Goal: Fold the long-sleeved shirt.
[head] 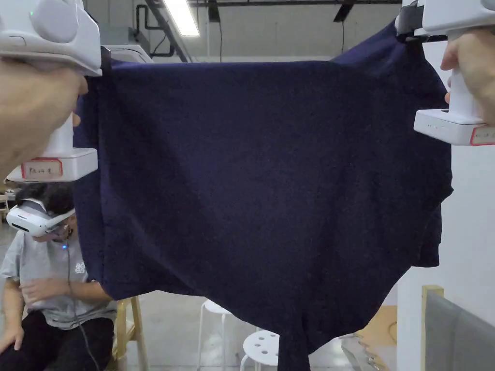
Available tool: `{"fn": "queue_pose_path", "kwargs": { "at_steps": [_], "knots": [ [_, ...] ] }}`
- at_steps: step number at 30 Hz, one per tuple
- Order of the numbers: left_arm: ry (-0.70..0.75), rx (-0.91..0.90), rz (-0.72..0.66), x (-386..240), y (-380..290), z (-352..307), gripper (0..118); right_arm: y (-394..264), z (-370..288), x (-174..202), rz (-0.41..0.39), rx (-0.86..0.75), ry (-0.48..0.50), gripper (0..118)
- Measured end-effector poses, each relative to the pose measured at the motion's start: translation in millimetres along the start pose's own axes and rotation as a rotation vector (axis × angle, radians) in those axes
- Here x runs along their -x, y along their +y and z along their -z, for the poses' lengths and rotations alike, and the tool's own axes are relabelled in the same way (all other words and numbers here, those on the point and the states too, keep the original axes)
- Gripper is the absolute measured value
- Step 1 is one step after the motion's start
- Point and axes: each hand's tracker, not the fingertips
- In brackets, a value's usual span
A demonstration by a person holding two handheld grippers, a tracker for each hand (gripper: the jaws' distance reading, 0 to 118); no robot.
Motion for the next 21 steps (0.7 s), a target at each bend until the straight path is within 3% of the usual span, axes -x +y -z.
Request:
{"fn": "queue_pose_path", "kwargs": {
  "at_steps": [5,9,12,14,21],
  "knots": [
    [-0.03,0.13,0.024,-3.5,-79.1,17.3,7,-84.6,-8.7,-3.2,-0.016,0.106,0.026,2],
    [-0.065,0.263,0.11,-8.2,-172.1,8.4,7,-175.2,-27.1,-6.3,-0.002,0.279,0.041,2],
    [-0.107,0.378,0.055,-5.9,-238.7,-10.3,7,-238.5,-50.8,-9.0,0.009,0.399,0.044,2],
    [-0.114,0.436,-0.001,-3.7,-275.3,-29.6,7,-269.7,-70.3,-10.5,0.036,0.457,0.044,2],
    [-0.18,0.508,-0.005,6.0,-369.8,-131.2,7,-344.7,-176.0,-19.2,0.052,0.541,0.106,2]
  ]
}}
